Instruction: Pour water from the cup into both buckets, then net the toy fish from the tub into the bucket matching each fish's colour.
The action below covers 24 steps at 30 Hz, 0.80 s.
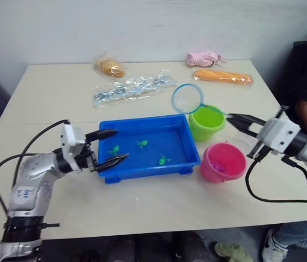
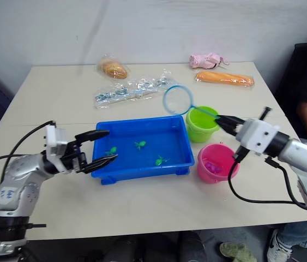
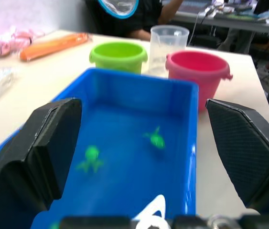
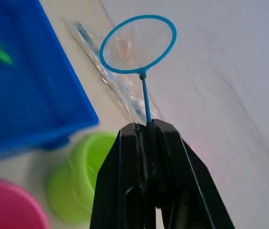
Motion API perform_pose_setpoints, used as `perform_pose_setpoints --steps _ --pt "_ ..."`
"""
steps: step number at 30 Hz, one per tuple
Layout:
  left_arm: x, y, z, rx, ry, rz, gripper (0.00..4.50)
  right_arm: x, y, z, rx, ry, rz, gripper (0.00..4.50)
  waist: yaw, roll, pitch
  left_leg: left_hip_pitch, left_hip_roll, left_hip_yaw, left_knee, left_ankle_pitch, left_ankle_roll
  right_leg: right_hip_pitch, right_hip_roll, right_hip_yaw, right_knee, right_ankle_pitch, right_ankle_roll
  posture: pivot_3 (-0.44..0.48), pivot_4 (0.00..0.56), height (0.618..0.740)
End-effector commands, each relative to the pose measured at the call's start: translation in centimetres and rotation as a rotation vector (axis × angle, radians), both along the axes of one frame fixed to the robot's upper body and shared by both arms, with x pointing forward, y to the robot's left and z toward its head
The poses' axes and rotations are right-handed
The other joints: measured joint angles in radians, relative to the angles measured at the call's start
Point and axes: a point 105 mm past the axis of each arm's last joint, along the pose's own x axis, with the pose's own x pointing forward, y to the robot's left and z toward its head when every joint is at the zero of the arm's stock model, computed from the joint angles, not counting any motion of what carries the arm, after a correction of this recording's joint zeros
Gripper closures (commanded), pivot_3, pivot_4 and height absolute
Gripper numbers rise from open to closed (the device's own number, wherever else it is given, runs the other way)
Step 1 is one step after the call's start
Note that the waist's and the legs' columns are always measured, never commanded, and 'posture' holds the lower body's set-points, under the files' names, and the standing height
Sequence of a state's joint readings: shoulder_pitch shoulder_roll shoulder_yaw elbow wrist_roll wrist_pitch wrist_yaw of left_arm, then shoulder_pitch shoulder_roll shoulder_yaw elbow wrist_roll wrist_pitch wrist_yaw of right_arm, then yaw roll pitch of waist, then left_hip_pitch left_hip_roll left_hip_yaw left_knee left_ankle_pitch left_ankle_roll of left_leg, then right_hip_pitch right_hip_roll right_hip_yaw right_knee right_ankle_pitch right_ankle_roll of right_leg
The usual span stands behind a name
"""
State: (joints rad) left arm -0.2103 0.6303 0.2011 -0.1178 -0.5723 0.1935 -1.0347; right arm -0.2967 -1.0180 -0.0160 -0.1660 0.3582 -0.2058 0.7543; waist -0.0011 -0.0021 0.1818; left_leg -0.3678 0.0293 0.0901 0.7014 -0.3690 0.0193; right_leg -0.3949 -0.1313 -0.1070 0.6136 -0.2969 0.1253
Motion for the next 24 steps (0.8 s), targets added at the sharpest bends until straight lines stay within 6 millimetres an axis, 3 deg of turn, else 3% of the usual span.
perform_pose_setpoints --steps 1,5,9,20,24 --pt "-1.2 0.9 0.8 0.019 -0.035 -0.013 0.03 -0.3 2.2 -1.9 -0.133 0.149 0.065 4.50 0.005 0.000 0.000 0.000 0.000 -0.001 0.000 0.000 0.000 0.000 0.000 0.000 0.000 0.000 0.000 0.000 0.150 0.740" --pt "-2.1 1.2 0.5 0.035 -0.028 -0.012 0.03 0.9 3.8 -4.4 -0.282 0.201 0.080 4.50 -0.001 0.000 0.000 -0.001 -0.002 0.000 0.000 -0.001 0.001 0.000 -0.002 0.000 -0.001 0.000 0.000 0.000 0.150 0.740" --pt "-2.4 1.0 0.6 0.034 -0.030 -0.008 0.03 1.7 3.3 -6.4 -0.418 0.223 0.076 4.50 0.004 0.000 0.000 -0.002 -0.002 -0.001 0.000 -0.001 0.001 0.000 -0.001 -0.001 -0.001 0.000 0.000 0.000 0.150 0.740" --pt "-2.8 0.6 0.4 0.031 -0.012 -0.006 0.03 3.7 4.0 -6.5 -0.442 0.146 0.059 4.50 -0.005 0.000 0.000 -0.001 -0.001 0.002 0.000 0.000 0.000 -0.001 0.000 -0.001 0.000 0.000 0.000 0.000 0.150 0.740" --pt "-2.8 0.5 0.4 0.029 -0.007 -0.008 0.03 4.3 3.4 -6.5 -0.507 0.118 0.037 4.50 -0.002 0.000 0.000 -0.001 -0.001 0.002 0.000 0.000 0.000 -0.001 0.000 0.000 0.000 0.000 0.000 0.000 0.150 0.740"
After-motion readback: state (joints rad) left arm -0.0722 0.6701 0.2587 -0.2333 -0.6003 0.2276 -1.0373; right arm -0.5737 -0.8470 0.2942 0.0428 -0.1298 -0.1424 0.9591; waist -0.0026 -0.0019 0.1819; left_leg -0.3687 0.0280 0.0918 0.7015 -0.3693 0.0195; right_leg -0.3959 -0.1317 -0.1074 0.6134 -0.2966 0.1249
